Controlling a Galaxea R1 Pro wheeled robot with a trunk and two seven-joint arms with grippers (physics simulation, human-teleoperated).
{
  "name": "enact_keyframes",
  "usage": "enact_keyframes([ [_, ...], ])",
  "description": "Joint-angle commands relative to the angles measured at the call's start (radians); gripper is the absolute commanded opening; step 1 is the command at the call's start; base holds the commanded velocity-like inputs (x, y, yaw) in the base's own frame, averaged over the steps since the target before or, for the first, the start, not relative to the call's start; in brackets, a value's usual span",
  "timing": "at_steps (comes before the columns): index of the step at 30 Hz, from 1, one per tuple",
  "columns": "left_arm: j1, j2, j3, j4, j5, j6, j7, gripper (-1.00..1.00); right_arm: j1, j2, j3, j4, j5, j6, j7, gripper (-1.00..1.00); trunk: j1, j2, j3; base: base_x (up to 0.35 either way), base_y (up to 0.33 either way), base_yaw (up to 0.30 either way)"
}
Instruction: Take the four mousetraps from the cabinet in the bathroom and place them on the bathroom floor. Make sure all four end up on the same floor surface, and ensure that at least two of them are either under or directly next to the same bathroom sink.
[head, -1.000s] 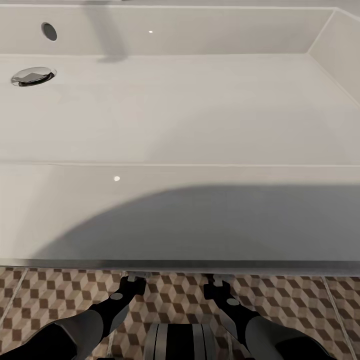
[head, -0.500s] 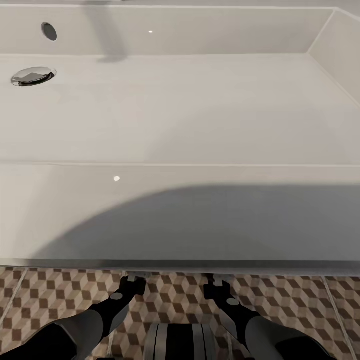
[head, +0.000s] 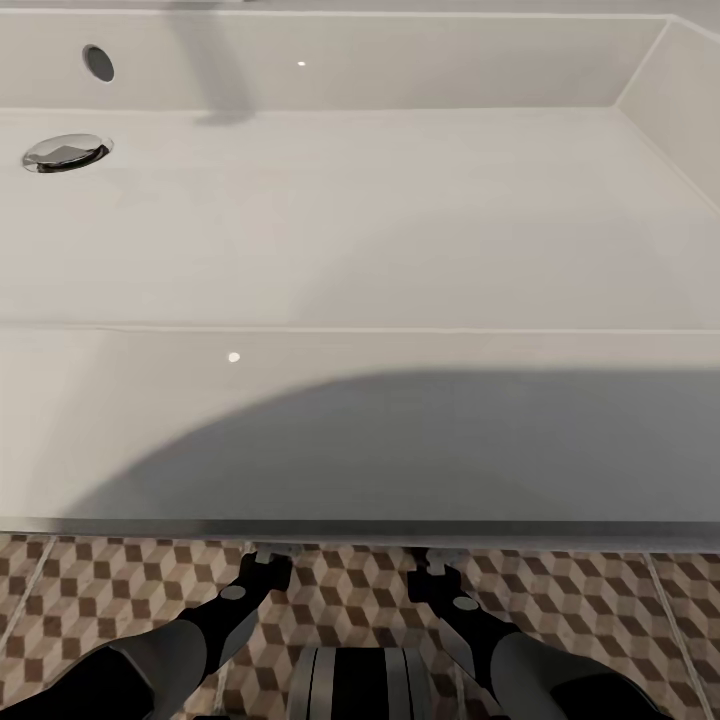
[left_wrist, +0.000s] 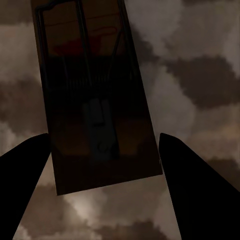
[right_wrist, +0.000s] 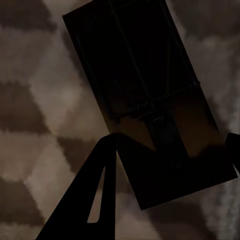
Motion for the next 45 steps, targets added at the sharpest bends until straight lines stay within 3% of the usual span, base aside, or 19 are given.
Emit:
enact_keyframes([
  [1, 0.0, 0.0, -0.009, 0.001, 0.007, -0.003, 0.002, -1.0, -0.001, 0.0, 0.008, 0.001, -0.009, -0.003, -0.002, -1.0, 0.0, 0.0, -0.001, 0.0, 0.0, 0.0],
  [13, 0.0, 0.0, -0.008, 0.001, 0.007, -0.004, 0.002, -1.0, -0.001, 0.0, 0.008, 0.001, -0.008, -0.005, -0.002, -1.0, 0.0, 0.0, -0.001, 0.0, 0.0, 0.0],
  [25, 0.0, 0.0, -0.007, 0.001, 0.004, -0.01, 0.002, -1.0, -0.001, 0.0, 0.008, 0.0, -0.007, -0.064, -0.002, -1.0, 0.0, 0.0, -0.001, 0.0, 0.0, 0.0],
  [45, 0.0, 0.0, -0.01, 0.001, 0.005, -0.008, 0.002, -1.0, -0.001, 0.0, 0.008, -0.002, -0.009, -0.066, -0.002, -1.0, 0.0, 0.0, -0.001, 0.0, 0.0, 0.0],
])
